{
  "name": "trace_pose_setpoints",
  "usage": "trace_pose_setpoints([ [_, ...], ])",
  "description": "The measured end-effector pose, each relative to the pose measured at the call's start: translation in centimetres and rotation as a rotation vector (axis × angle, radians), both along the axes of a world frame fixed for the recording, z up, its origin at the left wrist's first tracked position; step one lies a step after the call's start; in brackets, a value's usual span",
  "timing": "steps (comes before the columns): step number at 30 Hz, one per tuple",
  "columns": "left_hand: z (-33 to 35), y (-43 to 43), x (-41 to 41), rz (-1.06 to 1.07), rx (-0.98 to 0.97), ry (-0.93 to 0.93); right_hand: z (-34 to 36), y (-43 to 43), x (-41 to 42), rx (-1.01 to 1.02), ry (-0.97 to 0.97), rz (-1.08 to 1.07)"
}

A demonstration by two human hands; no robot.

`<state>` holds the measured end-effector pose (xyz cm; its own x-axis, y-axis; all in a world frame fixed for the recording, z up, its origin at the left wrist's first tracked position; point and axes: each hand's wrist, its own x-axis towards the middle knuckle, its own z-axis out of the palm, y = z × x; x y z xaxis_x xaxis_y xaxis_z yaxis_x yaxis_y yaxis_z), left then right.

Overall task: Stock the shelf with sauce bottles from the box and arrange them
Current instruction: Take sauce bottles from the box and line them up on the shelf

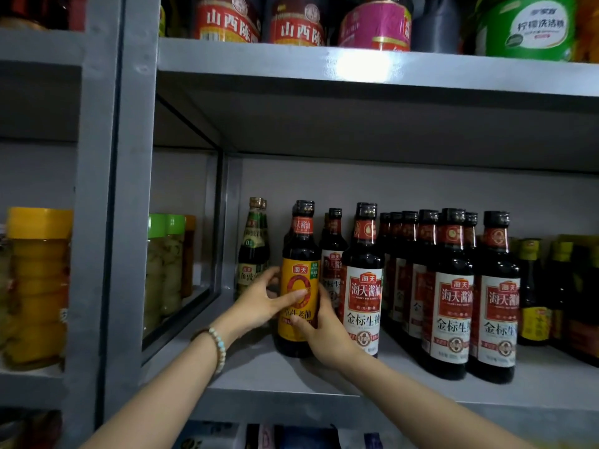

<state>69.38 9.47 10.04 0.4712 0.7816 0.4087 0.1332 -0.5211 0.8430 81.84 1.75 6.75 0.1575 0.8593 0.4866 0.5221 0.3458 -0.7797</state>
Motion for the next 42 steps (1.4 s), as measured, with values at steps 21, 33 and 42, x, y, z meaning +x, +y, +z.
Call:
trace_pose_setpoints([
  [21, -0.5, -0.9, 1.7, 0.042, 0.076, -0.096, 5.3, -7.8, 7.3, 0.021, -0.012, -0.120],
  [33, -0.7, -0.4, 3.3, 0.072, 0.095, -0.114, 4.3, -1.9, 10.4, -0.103, 0.109, 0.036],
  [42, -0.8, -0.5, 3.6, 0.093, 0.084, -0.122, 4.2, 3.7, 11.4, -0.081, 0.163, 0.052],
])
